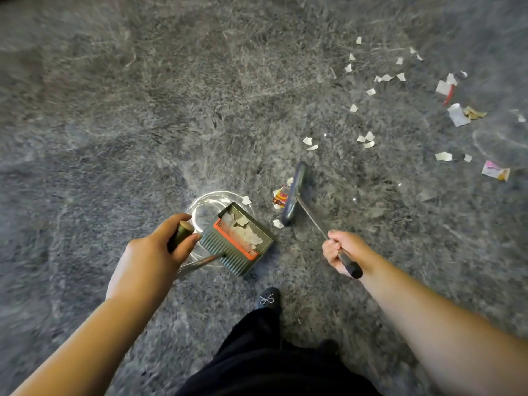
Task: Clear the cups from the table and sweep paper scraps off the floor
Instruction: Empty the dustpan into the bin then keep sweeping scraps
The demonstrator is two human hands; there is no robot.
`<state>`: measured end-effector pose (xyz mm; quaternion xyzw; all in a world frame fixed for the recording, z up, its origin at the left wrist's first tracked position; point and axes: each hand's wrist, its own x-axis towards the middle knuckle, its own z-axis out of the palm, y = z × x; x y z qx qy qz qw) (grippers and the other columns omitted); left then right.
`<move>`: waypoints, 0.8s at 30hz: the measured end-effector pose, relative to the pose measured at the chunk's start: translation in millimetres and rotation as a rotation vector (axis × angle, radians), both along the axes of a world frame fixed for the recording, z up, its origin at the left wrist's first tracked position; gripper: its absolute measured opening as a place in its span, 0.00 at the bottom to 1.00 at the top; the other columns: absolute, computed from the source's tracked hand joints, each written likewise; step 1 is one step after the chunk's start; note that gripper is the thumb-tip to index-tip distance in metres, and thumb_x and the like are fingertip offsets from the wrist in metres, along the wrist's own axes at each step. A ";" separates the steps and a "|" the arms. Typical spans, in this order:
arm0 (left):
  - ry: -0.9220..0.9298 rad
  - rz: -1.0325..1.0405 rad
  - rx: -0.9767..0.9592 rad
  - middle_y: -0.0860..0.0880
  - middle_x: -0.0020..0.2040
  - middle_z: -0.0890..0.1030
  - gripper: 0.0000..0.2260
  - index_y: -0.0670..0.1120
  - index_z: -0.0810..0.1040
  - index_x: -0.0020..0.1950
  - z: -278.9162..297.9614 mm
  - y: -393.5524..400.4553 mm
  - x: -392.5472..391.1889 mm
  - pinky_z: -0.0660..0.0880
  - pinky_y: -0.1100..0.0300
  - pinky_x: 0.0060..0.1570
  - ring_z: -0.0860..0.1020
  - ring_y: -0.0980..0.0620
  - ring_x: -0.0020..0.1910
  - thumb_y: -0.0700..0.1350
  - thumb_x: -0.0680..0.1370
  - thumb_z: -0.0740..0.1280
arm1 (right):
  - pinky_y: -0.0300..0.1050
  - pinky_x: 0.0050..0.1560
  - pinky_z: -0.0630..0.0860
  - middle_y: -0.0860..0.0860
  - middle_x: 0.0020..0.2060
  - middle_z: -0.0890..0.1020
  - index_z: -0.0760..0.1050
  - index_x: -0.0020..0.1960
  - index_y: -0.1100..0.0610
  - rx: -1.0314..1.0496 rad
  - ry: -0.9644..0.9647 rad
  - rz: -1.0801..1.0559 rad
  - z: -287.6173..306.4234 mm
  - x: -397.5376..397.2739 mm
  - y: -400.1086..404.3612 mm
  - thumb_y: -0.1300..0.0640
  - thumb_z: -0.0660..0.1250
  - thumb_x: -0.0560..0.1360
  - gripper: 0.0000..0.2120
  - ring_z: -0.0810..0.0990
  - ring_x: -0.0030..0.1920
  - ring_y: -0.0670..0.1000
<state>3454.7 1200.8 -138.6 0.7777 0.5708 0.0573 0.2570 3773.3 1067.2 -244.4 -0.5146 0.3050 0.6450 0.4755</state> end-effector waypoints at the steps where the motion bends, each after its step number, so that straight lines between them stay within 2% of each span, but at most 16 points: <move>1: 0.006 0.005 0.000 0.55 0.35 0.81 0.22 0.67 0.69 0.60 0.4 2.6 -2.7 0.72 0.61 0.30 0.77 0.56 0.30 0.70 0.69 0.56 | 0.30 0.14 0.59 0.48 0.25 0.65 0.69 0.50 0.51 -0.006 -0.041 0.071 4.4 -1.0 4.7 0.56 0.53 0.83 0.07 0.63 0.15 0.41; 2: 0.009 0.014 0.001 0.54 0.35 0.82 0.21 0.67 0.69 0.60 0.9 4.4 -5.1 0.73 0.60 0.30 0.78 0.55 0.30 0.70 0.69 0.56 | 0.30 0.15 0.58 0.48 0.25 0.63 0.68 0.60 0.47 -0.019 -0.076 0.140 7.8 -3.3 6.3 0.57 0.52 0.83 0.10 0.62 0.15 0.41; 3: 0.006 0.028 0.002 0.54 0.36 0.82 0.21 0.67 0.69 0.60 1.5 6.6 -8.0 0.73 0.59 0.31 0.79 0.53 0.31 0.70 0.69 0.56 | 0.28 0.15 0.57 0.48 0.25 0.62 0.64 0.70 0.46 -0.040 -0.114 0.224 10.0 -3.8 6.8 0.58 0.51 0.83 0.17 0.61 0.15 0.42; 5: -0.001 0.052 0.018 0.52 0.38 0.83 0.21 0.66 0.70 0.61 1.6 9.8 -13.2 0.74 0.57 0.34 0.80 0.50 0.33 0.69 0.69 0.58 | 0.28 0.16 0.58 0.50 0.25 0.61 0.55 0.77 0.49 -0.049 -0.191 0.357 11.4 -5.3 2.1 0.59 0.50 0.83 0.23 0.61 0.15 0.42; 8: -0.012 0.076 0.041 0.52 0.37 0.83 0.22 0.66 0.69 0.62 4.6 12.0 -19.0 0.74 0.57 0.34 0.78 0.50 0.32 0.68 0.69 0.59 | 0.29 0.16 0.58 0.50 0.28 0.60 0.56 0.76 0.47 -0.053 -0.225 0.450 13.7 -6.2 -5.5 0.60 0.51 0.83 0.23 0.61 0.16 0.42; 12: 0.007 0.115 0.051 0.54 0.35 0.80 0.20 0.68 0.67 0.61 10.9 10.4 -22.9 0.73 0.58 0.31 0.76 0.52 0.29 0.67 0.70 0.60 | 0.29 0.16 0.59 0.49 0.23 0.64 0.60 0.73 0.47 -0.050 -0.172 0.576 7.7 -8.1 -1.5 0.60 0.53 0.83 0.21 0.62 0.17 0.41; 18: 0.093 0.241 0.006 0.48 0.36 0.83 0.17 0.65 0.72 0.61 9.2 -1.0 -15.0 0.76 0.55 0.34 0.81 0.44 0.35 0.58 0.73 0.70 | 0.29 0.16 0.58 0.49 0.24 0.63 0.57 0.75 0.46 -0.046 -0.132 0.866 -13.5 0.9 35.8 0.61 0.51 0.83 0.22 0.62 0.17 0.41; 22: 0.115 0.309 0.021 0.47 0.35 0.83 0.17 0.60 0.76 0.62 7.8 -5.9 -2.9 0.75 0.55 0.33 0.81 0.43 0.34 0.56 0.73 0.71 | 0.30 0.16 0.58 0.49 0.25 0.63 0.59 0.74 0.47 -0.053 -0.108 0.897 -23.2 22.0 68.7 0.60 0.52 0.83 0.21 0.62 0.17 0.41; 24: 0.123 0.369 0.014 0.51 0.33 0.80 0.17 0.61 0.75 0.62 6.9 -3.5 6.6 0.71 0.58 0.31 0.78 0.48 0.30 0.57 0.74 0.70 | 0.30 0.15 0.58 0.49 0.28 0.63 0.59 0.75 0.48 -0.061 -0.094 0.910 -25.1 35.0 85.8 0.59 0.52 0.83 0.21 0.62 0.17 0.41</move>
